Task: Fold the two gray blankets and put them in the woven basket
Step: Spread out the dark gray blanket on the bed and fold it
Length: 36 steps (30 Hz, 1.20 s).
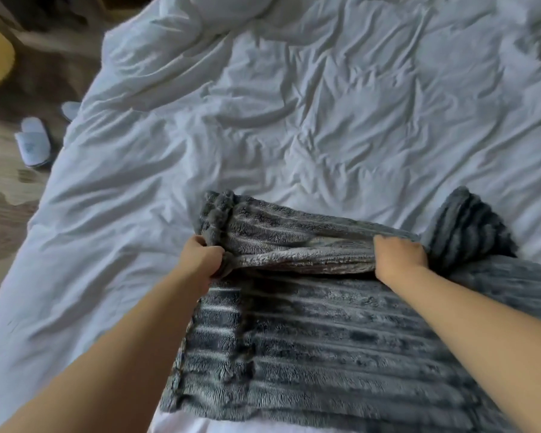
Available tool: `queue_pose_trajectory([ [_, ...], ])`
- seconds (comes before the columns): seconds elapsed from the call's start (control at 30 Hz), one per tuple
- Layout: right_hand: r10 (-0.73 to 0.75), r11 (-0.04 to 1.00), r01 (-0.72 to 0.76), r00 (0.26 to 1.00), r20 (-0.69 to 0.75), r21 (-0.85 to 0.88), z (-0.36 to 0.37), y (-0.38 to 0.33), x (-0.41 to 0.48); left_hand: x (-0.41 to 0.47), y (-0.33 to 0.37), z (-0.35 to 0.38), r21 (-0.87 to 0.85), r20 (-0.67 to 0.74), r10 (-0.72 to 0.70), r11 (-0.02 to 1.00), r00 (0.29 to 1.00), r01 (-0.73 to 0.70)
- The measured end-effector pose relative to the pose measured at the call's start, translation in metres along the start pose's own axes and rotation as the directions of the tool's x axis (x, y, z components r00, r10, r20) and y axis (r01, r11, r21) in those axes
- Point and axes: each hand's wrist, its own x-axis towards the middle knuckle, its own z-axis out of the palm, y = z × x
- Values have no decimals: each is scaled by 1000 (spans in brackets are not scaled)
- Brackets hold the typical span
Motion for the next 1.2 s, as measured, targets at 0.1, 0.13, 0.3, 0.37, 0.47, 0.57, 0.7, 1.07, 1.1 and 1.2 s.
queue_pose_trajectory([
  [0.1,205,978,-207,977,55,37,14,10,-16,2,-8,8,306,-32,97,948,995,-83],
  [0.13,241,966,-247,967,78,80,23,9,-26,-2,-9,10,352,-37,108,932,993,-88],
  [0.3,184,874,-254,962,202,413,69,-2,-76,-28,-4,17,467,-55,43,884,998,-12],
  [0.37,154,844,-228,970,189,486,74,-2,-86,-39,-1,13,574,-78,97,818,992,-35],
  [0.47,128,848,-185,981,147,497,71,1,-95,-58,-3,12,734,-192,324,673,927,-83],
  [0.57,177,903,-192,981,75,385,66,15,-98,-88,-18,41,844,-18,590,442,807,-305],
  [0.7,105,936,-155,980,169,317,65,49,-95,-117,-45,105,822,447,498,100,743,-561],
  [1.07,-182,814,167,983,-30,556,52,138,-32,-127,-110,202,901,429,43,-92,902,-424],
  [1.1,-98,806,153,987,-127,571,49,141,-17,-127,-114,207,911,402,36,-113,915,-396],
  [1.2,167,771,24,957,-238,636,44,143,44,-118,-118,222,929,350,28,-139,936,-343],
])
